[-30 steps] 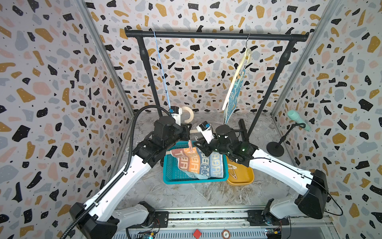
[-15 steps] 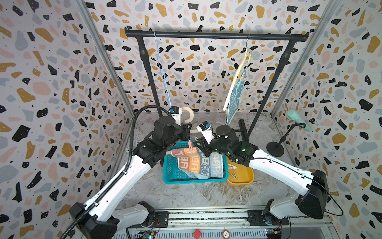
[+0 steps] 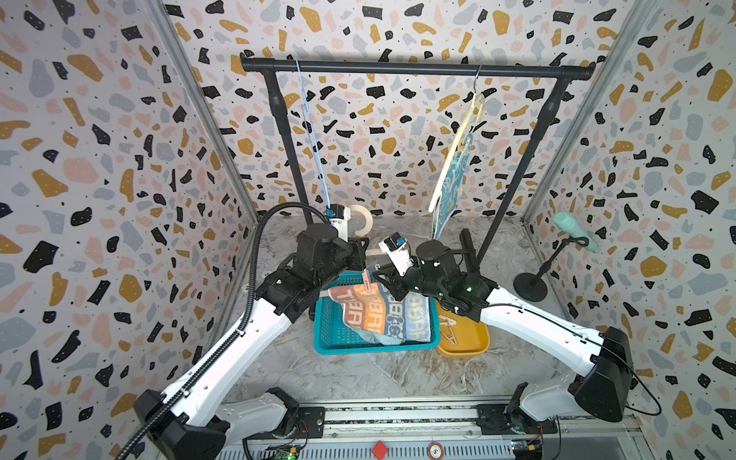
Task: Remove the clothespins securing towels to the hanger
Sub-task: Remove the clothespin from the hanger.
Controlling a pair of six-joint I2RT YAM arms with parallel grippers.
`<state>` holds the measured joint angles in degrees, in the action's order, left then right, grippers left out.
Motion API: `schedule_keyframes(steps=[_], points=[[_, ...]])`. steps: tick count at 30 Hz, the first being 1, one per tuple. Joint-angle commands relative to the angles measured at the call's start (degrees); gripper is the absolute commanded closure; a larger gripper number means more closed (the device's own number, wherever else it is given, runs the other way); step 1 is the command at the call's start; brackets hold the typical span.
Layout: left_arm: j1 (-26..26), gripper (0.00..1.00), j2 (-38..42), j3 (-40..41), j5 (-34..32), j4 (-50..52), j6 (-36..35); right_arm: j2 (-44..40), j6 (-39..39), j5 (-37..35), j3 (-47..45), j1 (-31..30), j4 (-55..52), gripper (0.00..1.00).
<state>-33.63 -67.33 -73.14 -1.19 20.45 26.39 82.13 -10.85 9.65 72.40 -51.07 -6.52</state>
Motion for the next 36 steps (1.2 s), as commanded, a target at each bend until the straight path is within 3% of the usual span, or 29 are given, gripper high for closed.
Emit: schedule_keyframes(steps=[1, 36], points=[[-0.67, 1.00, 0.45, -0.20, 0.56, -2.87, -0.28, -2.95, -0.75, -0.13, -0.08, 0.13, 2.91, 1.00], [-0.74, 1.00, -0.37, 1.97, -3.37, -3.40, -1.43, -6.58, -1.01, -0.50, -2.91, -0.04, 5.07, 1.00]])
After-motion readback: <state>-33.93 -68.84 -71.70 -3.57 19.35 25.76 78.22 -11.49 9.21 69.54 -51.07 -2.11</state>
